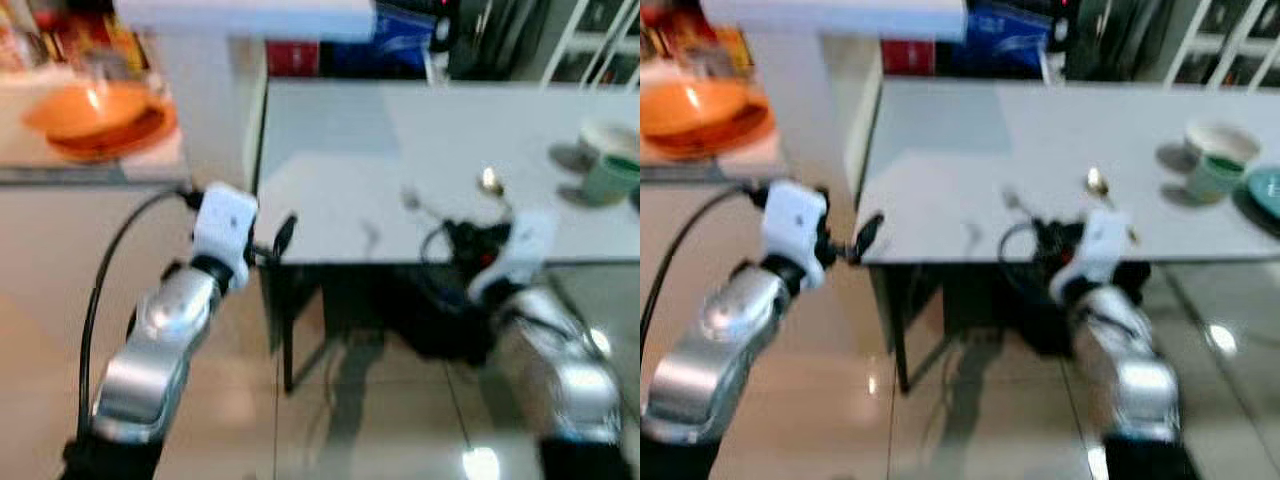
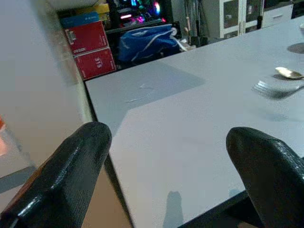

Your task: Setting the table

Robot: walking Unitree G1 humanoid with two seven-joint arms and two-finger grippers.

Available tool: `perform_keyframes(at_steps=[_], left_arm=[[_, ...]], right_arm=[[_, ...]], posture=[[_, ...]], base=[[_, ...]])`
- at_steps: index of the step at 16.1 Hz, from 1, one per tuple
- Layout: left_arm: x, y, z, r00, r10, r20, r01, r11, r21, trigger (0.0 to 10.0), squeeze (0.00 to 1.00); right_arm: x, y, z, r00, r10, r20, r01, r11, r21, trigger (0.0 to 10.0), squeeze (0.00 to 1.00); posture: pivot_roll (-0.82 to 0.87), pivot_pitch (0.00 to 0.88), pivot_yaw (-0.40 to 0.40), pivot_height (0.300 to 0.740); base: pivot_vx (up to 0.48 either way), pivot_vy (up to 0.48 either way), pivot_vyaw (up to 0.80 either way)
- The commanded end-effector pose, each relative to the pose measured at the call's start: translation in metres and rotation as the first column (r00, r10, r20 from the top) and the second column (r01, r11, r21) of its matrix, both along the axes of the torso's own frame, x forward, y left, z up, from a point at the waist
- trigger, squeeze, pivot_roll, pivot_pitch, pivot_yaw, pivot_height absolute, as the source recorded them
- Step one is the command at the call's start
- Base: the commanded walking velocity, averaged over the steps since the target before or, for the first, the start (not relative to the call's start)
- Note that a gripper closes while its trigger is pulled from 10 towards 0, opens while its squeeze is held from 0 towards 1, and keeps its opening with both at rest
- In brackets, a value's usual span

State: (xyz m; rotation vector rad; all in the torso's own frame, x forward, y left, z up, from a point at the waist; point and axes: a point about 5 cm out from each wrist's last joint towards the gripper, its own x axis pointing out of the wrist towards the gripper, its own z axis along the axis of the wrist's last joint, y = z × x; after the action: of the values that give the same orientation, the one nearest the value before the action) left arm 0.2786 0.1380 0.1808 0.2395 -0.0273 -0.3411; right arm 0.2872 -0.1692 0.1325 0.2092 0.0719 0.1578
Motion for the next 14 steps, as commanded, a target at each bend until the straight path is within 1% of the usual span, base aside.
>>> perform_keyframes(at_steps=[1,2,4,5,7,8,12,14], left_arm=[[0.000,0.004,0.003,1.000,0.010,0.010,-0.010,1.000,-0.003,10.0,0.00],[-0.001,0.006,0.005,1.000,0.016,0.017,-0.016,1.000,0.002,10.0,0.00],[-0.001,0.011,0.003,0.999,0.044,0.008,-0.044,0.999,0.008,10.0,0.00],[-0.001,0.013,0.002,0.999,0.053,0.005,-0.053,0.999,0.005,10.0,0.00],[-0.004,0.013,0.001,0.998,0.058,0.001,-0.058,0.998,-0.006,10.0,0.00],[-0.006,0.013,0.001,0.998,0.056,0.001,-0.056,0.998,-0.005,10.0,0.00],[-0.013,0.021,0.000,0.997,0.072,0.000,-0.072,0.997,-0.003,10.0,0.00],[-0.013,0.021,0.001,0.997,0.071,0.001,-0.071,0.997,-0.002,10.0,0.00]], right_arm=[[0.006,0.008,0.005,0.999,0.013,0.032,-0.013,1.000,0.004,10.0,0.00],[0.008,0.014,0.004,0.999,0.020,0.031,-0.021,1.000,0.002,10.0,0.00],[0.014,0.017,0.006,0.999,0.018,0.047,-0.018,1.000,0.014,10.0,0.00],[0.017,0.020,0.008,0.997,0.047,0.054,-0.047,0.999,0.006,10.0,0.00],[0.017,0.033,0.011,0.986,0.148,0.071,-0.149,0.989,0.002,10.0,0.00],[0.017,0.037,0.011,0.983,0.171,0.070,-0.172,0.985,-0.003,10.0,0.00],[0.019,0.040,0.010,0.977,0.201,0.078,-0.201,0.980,-0.007,10.0,0.00],[0.019,0.041,0.011,0.975,0.208,0.083,-0.208,0.978,-0.009,10.0,0.00]], posture=[[0.06,0.019,-0.018,0.740],[0.06,0.026,-0.022,0.740],[0.06,0.030,-0.025,0.740],[0.06,0.032,-0.027,0.740],[0.06,0.033,-0.029,0.740],[0.07,0.035,-0.040,0.740],[0.08,0.040,-0.050,0.740],[0.08,0.042,-0.048,0.740]], base=[[0.000,0.000,0.00],[0.000,0.000,0.00],[0.120,0.000,0.00],[0.337,0.000,0.00],[0.326,0.000,0.00],[0.341,0.000,0.00],[0.352,0.000,0.00],[0.368,0.000,0.00]])
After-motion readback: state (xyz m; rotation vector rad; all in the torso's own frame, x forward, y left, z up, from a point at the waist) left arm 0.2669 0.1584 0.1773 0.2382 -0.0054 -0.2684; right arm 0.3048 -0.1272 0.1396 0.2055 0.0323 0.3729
